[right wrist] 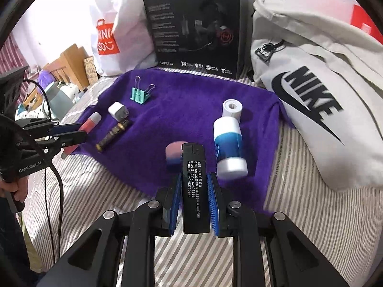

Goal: Organize rigid objects
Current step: 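Carry the highlighter and the black stick over the towel with both tools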

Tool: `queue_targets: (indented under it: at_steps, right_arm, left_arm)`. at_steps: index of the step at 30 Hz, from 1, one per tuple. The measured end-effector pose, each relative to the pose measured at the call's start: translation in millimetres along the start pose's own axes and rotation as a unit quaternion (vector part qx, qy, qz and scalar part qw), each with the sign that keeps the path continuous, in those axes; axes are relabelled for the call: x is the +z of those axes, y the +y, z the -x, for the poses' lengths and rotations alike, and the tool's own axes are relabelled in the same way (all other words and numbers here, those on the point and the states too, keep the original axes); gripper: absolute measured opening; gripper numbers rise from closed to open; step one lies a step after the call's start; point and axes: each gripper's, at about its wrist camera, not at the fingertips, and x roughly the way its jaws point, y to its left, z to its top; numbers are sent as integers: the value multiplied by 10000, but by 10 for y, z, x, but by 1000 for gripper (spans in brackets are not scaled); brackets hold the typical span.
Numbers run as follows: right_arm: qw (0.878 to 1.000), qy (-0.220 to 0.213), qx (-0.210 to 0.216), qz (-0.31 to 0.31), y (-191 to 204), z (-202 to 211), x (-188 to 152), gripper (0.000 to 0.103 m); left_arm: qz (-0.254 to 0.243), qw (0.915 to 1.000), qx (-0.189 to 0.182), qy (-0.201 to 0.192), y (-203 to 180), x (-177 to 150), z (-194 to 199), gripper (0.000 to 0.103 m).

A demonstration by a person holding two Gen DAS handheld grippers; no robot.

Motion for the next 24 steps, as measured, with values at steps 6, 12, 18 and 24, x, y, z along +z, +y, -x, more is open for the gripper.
queue_targets:
  at_steps: [6, 12, 18, 24]
  right_arm:
    - [9989, 350, -242, 206, -2, -330, 118, 22]
    - [9979, 477, -349, 266, -16, -495, 145, 22]
    - [9980, 513, -235, 289, -32, -584, 154, 22]
    - [9979, 524, -231, 311, -55, -625, 129, 22]
  left_arm:
    - [-7, 9998, -127, 138, 54, 143, -278, 16]
    - [-65, 9994, -205, 260, 49, 228, -485, 16]
    - [-88, 9991, -230, 352, 49, 297, -641, 16]
    - [-79, 9986, -218, 484, 31, 403, -851, 16]
